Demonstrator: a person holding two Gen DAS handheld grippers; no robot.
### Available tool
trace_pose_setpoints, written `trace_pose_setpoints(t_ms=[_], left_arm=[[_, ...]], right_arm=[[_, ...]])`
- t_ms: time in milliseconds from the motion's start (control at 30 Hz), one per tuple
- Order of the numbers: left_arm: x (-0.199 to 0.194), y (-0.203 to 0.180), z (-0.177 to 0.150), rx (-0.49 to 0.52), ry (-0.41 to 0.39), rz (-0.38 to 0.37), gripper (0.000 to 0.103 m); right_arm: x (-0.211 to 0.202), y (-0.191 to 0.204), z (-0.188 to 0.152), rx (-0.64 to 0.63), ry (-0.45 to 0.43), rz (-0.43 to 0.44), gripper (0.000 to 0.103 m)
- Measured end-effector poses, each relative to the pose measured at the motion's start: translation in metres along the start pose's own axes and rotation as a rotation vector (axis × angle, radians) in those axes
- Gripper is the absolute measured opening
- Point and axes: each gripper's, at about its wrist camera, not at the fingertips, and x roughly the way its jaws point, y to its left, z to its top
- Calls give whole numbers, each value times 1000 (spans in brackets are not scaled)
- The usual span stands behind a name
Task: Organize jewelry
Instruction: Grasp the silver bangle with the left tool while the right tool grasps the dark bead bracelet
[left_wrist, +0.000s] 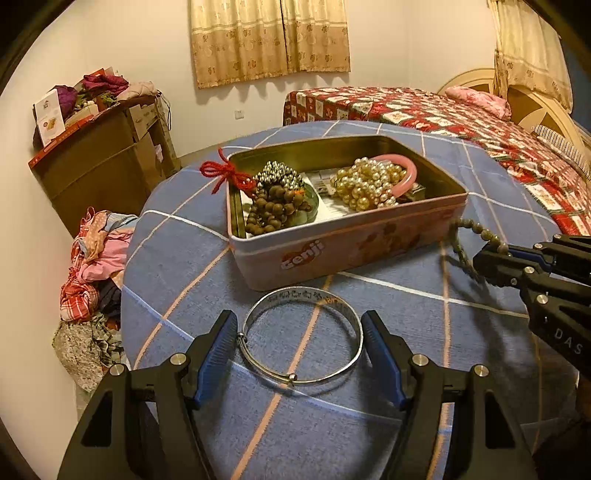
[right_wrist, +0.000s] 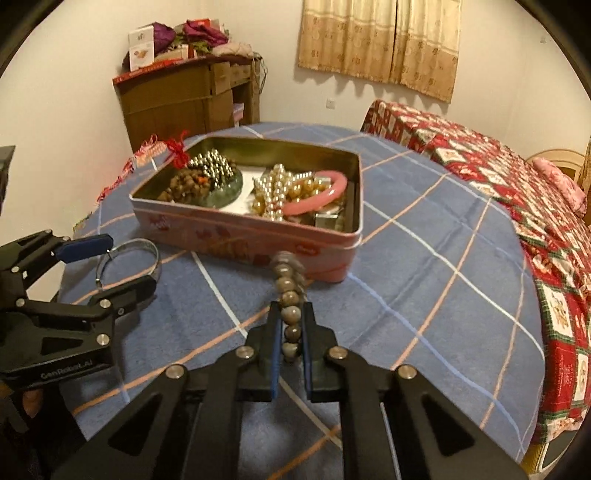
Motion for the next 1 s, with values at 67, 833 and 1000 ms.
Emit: trace_pose_setpoints(t_ms=[67, 833, 1000], left_arm=[[-6, 0, 1, 1, -12, 1, 69], [-56, 3, 45, -9, -162, 26, 70], [-62, 5, 52, -10, -197, 47, 70]], right_arm=[[-6, -1, 1, -7, -19, -7, 11], [-47, -15, 28, 17, -195, -38, 11], [-54, -15, 34, 15, -240, -42, 11]])
